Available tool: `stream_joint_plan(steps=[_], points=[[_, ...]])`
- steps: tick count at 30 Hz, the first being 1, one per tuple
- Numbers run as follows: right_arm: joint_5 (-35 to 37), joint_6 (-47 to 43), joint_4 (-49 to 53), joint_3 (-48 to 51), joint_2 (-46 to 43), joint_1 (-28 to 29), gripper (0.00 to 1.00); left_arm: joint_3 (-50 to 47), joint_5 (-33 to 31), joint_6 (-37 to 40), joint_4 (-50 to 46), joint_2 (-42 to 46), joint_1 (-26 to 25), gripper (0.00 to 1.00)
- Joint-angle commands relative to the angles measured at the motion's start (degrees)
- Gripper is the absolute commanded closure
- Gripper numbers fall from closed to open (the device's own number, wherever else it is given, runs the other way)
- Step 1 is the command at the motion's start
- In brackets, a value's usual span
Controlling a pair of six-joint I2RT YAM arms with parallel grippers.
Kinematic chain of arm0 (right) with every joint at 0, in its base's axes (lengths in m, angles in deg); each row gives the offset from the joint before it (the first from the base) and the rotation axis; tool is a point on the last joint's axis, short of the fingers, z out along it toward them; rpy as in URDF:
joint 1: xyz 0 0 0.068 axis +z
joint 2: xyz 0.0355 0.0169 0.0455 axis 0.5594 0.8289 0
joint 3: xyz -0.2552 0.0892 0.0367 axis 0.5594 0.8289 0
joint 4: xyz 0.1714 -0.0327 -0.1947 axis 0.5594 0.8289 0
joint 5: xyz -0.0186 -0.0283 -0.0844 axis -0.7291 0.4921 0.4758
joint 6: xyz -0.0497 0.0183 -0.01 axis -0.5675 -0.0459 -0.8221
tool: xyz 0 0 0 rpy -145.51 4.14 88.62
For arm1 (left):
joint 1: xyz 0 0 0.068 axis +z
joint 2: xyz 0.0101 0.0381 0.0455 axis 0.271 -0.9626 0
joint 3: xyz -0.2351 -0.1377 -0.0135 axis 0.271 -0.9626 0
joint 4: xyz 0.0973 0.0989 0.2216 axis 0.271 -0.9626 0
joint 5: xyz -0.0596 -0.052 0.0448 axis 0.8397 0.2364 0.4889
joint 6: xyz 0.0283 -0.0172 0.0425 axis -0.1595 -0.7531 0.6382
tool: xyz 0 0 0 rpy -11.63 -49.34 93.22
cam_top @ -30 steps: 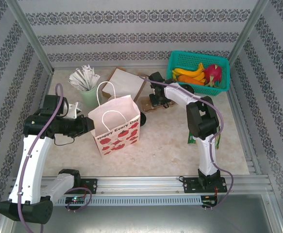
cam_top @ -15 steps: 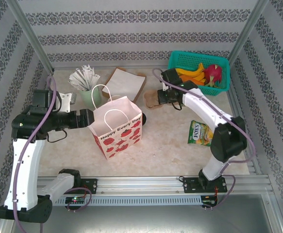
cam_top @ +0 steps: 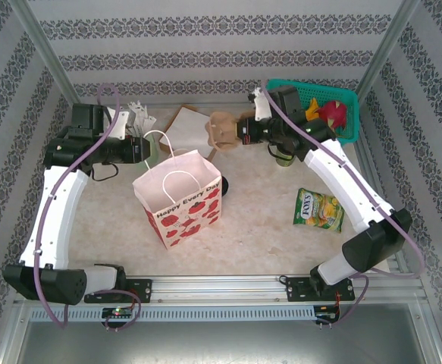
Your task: Pack the takeout coffee
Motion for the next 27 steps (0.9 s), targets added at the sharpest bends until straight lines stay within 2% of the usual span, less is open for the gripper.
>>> stream_joint_plan(steps=[1,4,9,14,22,25,27], points=[[-8.89,2.83,-2.86,-5.65,-1.95,3.24,1.00,2.10,2.53,-0.17,3.51,0.31,-0.38,0.76],[-16.64,5.56,-4.87,-9.55,0.24,5.51,1.00,1.53,3.55,-0.72,3.20,0.10,-0.37,0.86],[-28.04,10.23,-3.13,-14.89,5.02,8.11,1.00,0.10,4.23,-1.22,3.54,1.08,-0.38,0.92],[-34.32,14.28,-2.05,-13.14,7.29,10.13,1.00,-0.77,4.60,-2.53,4.49,2.09,-0.38,0.99],[-37.99,20.17,-3.59,-10.90,12.21,12.24,1.00,-1.94,5.85,-3.20,5.16,2.73,-0.40,1.00],[-37.82,20.37,-2.30,-9.89,13.75,12.66,1.00,-2.63,5.51,-3.70,5.29,3.08,-0.39,1.00],[-34.68,19.12,1.14,-9.61,14.40,12.72,1.00,-2.58,5.44,-4.62,5.37,3.24,-0.40,1.00]])
